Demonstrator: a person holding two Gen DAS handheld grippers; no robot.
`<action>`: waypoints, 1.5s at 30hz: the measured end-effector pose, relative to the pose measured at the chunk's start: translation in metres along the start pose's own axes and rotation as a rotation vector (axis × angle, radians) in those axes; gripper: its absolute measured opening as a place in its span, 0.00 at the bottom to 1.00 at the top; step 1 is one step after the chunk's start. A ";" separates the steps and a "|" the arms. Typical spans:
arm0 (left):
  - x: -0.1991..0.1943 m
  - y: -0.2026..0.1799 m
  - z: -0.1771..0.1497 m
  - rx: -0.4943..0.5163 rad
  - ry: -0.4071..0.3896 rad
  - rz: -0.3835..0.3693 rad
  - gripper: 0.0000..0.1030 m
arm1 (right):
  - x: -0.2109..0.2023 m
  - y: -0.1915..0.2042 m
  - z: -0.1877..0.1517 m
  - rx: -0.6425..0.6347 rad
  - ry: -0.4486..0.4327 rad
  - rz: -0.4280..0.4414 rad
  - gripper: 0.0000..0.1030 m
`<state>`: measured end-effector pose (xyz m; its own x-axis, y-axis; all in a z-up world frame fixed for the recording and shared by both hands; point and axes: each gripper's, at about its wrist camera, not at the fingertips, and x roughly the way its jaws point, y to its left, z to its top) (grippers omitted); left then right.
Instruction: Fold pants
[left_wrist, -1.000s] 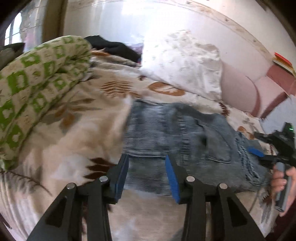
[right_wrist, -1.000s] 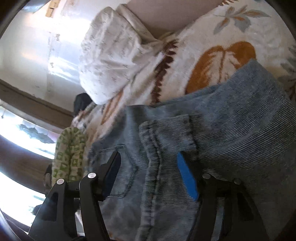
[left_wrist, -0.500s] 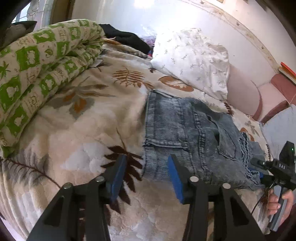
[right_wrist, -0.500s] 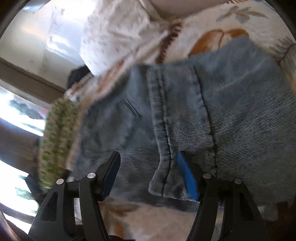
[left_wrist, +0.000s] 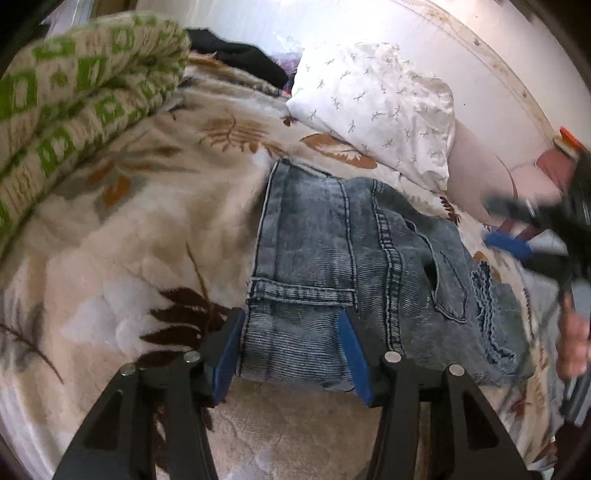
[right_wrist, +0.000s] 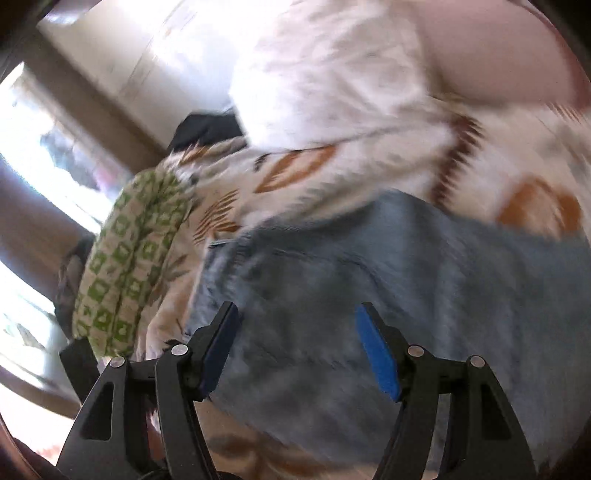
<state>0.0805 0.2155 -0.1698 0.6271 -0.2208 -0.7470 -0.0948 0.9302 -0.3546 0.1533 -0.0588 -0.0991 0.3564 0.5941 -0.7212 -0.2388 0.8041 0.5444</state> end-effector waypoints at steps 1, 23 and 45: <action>0.002 0.003 0.000 -0.018 0.008 -0.014 0.52 | 0.010 0.014 0.009 -0.031 0.011 -0.002 0.65; 0.014 0.030 0.004 -0.220 0.033 -0.148 0.29 | 0.237 0.132 0.057 -0.449 0.416 -0.196 0.63; -0.060 -0.070 -0.001 0.083 -0.142 -0.394 0.18 | 0.055 0.103 0.064 -0.334 0.061 -0.123 0.09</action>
<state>0.0490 0.1636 -0.1011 0.7040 -0.5270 -0.4761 0.2325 0.8044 -0.5466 0.2064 0.0554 -0.0551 0.3487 0.4850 -0.8020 -0.4830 0.8263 0.2897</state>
